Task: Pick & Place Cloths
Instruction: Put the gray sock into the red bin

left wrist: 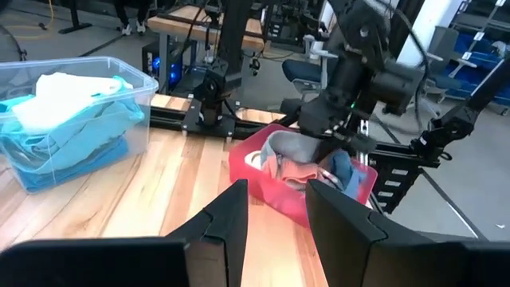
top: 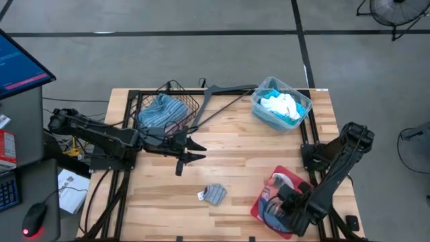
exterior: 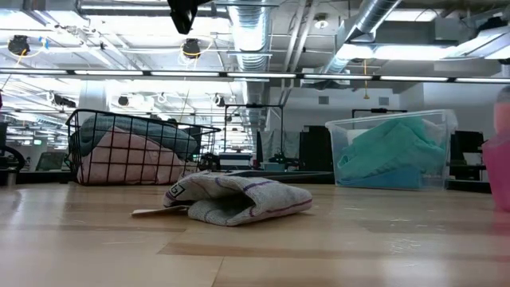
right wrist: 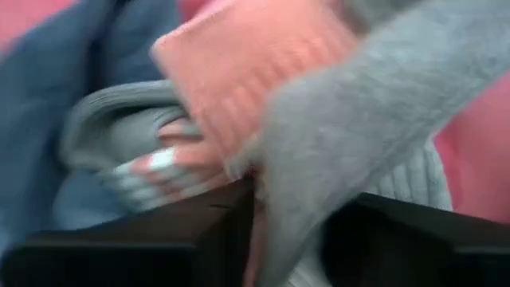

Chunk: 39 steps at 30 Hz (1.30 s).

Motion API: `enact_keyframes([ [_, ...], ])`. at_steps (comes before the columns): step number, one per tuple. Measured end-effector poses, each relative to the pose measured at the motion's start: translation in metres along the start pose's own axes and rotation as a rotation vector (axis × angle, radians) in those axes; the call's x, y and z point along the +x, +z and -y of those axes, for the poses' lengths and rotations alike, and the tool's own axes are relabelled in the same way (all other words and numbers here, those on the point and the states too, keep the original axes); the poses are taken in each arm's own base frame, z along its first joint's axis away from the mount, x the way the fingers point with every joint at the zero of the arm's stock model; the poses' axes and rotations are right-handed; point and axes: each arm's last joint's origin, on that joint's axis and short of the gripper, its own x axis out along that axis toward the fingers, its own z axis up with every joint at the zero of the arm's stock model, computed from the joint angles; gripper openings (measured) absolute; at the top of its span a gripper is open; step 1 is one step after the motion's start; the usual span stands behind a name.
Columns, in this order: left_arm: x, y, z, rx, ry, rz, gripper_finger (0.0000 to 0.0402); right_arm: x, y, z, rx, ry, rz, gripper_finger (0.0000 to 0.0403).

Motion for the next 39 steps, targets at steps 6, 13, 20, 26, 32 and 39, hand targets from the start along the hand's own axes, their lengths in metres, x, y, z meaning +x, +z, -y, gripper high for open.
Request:
enact_keyframes([
  [6, 0.000, -0.001, 0.000, 0.001, 0.000, -0.007, 0.0112, -0.033, 0.001, -0.001, -0.071, 0.248, -0.044, 0.0208],
  [13, 0.000, -0.001, 0.000, 0.002, -0.003, -0.011, 0.0112, -0.072, 0.012, 0.024, -0.006, 0.379, -0.075, 0.0247],
  [20, 0.000, -0.004, 0.000, 0.005, 0.003, -0.040, 0.0112, -0.073, 0.022, 0.040, 0.051, 0.290, 0.142, 0.0169],
  [26, 0.000, -0.004, -0.001, 0.003, 0.005, -0.046, 0.0112, -0.056, 0.028, 0.027, 0.011, 0.218, 0.205, 0.0015],
  [32, 0.000, -0.004, -0.001, 0.001, 0.005, -0.046, 0.0112, -0.029, 0.029, 0.010, 0.027, 0.137, 0.210, 0.0027],
  [39, 0.000, -0.004, -0.001, 0.002, 0.010, -0.045, 0.0112, 0.015, 0.022, -0.001, 0.039, 0.033, 0.111, 0.0012],
])
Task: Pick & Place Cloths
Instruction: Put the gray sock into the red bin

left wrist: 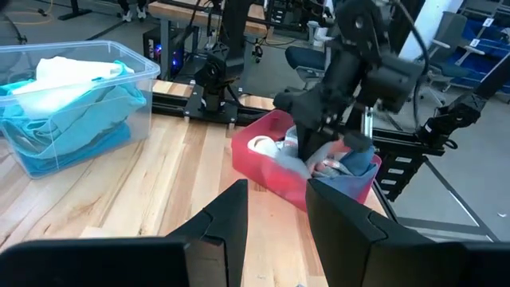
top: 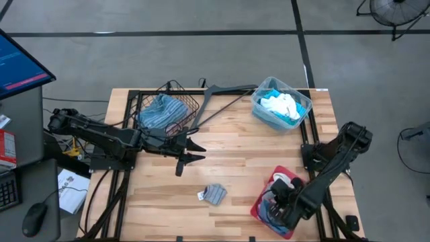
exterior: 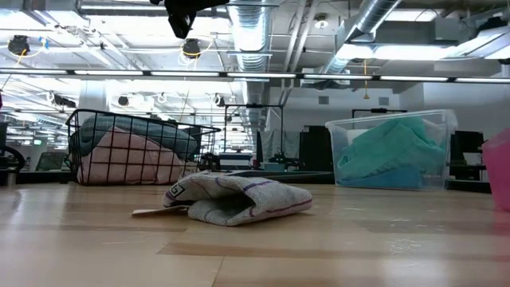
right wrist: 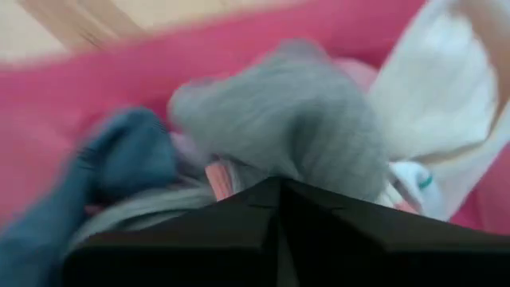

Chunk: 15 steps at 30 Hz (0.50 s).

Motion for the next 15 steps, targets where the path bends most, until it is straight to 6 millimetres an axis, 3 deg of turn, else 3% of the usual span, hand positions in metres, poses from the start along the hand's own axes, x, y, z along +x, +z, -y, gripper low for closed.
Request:
enact_keyframes([
  [9, 0.003, -0.003, 0.001, 0.060, -0.032, -0.019, 0.0112, 0.029, -0.010, -0.003, -0.027, -0.112, -0.062, 0.0010],
  [15, 0.014, -0.019, 0.009, 0.195, -0.152, -0.116, 0.0132, 0.008, 0.007, -0.001, -0.052, -0.026, -0.054, 0.0037],
])
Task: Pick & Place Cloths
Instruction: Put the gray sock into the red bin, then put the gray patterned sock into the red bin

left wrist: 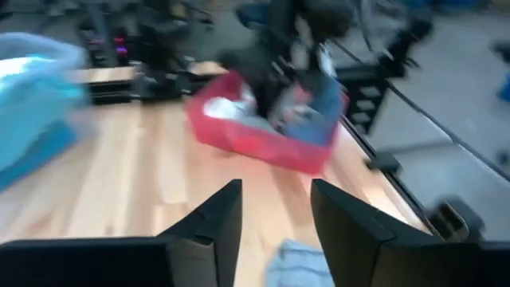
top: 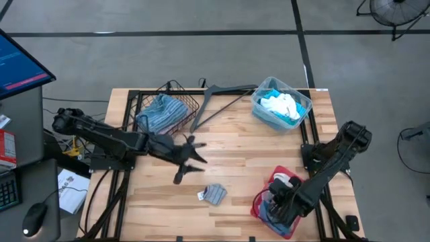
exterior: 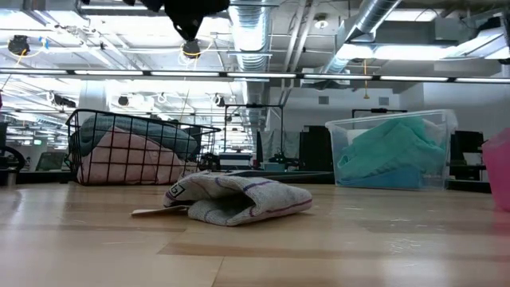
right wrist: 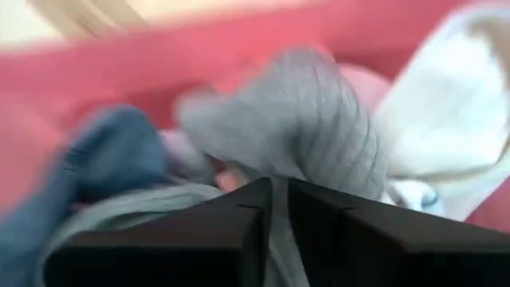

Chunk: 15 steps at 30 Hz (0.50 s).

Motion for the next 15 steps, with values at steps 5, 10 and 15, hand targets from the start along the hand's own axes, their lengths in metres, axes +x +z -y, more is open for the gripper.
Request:
enact_keyframes([
  [5, 0.019, -0.018, 0.012, 0.096, -0.098, -0.083, 0.0177, -0.034, 0.013, 0.010, -0.006, 0.149, 0.078, 0.0090],
  [10, 0.040, -0.038, 0.013, 0.117, -0.109, -0.155, 0.0224, -0.060, 0.021, 0.023, 0.025, 0.244, 0.155, 0.0140],
  [15, 0.063, -0.056, 0.011, 0.127, -0.121, -0.169, 0.0248, -0.070, 0.027, 0.030, 0.021, 0.273, 0.223, 0.0178],
])
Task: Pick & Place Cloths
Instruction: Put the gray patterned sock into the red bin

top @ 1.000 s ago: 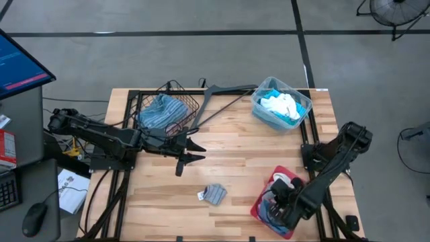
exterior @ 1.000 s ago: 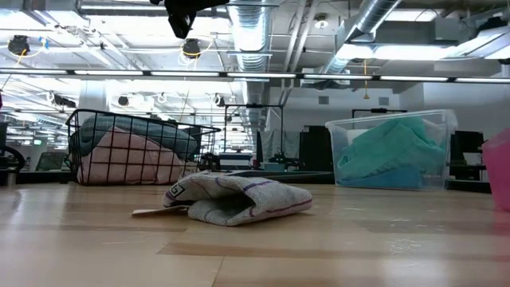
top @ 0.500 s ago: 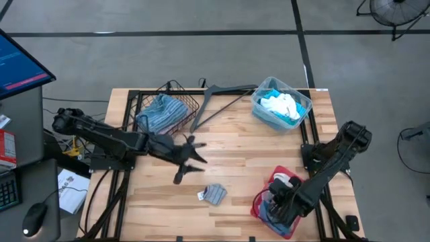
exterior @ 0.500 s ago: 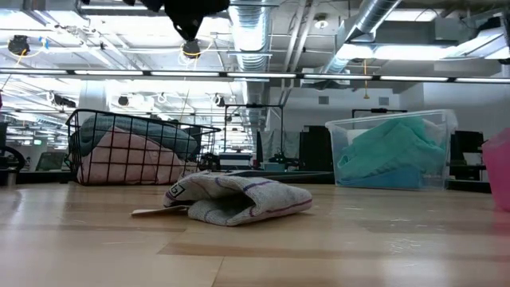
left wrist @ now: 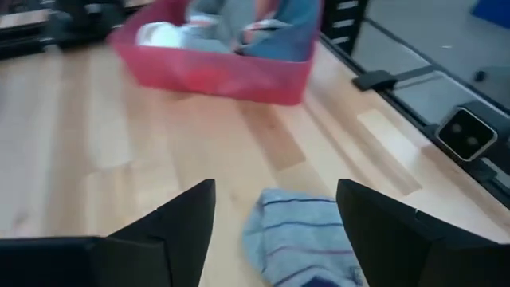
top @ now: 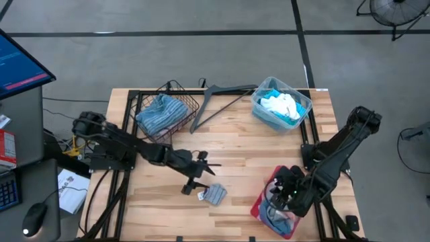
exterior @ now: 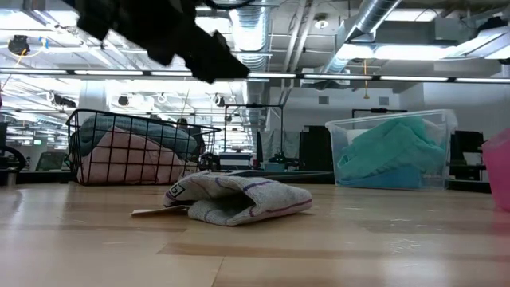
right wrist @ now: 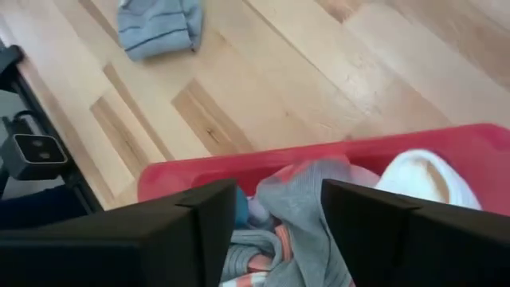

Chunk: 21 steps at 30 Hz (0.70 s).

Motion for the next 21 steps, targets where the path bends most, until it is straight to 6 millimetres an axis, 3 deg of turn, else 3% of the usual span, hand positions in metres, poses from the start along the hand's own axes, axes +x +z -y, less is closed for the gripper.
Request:
enact_keyframes([
  [7, 0.042, -0.028, 0.012, 0.037, -0.132, 0.032, 0.0248, 0.005, 0.005, -0.001, 0.015, -0.015, 0.012, 0.0198],
  [12, 0.066, -0.061, 0.029, 0.077, -0.188, -0.054, 0.0242, 0.014, 0.004, -0.004, 0.013, -0.038, 0.010, 0.0196],
  [15, 0.076, -0.080, 0.042, 0.117, -0.179, -0.116, 0.0242, 0.019, 0.002, -0.006, 0.010, -0.047, 0.008, 0.0193],
  [21, 0.084, -0.092, 0.048, 0.061, -0.081, -0.149, 0.0239, 0.027, -0.001, -0.015, 0.037, -0.009, 0.006, 0.0193],
])
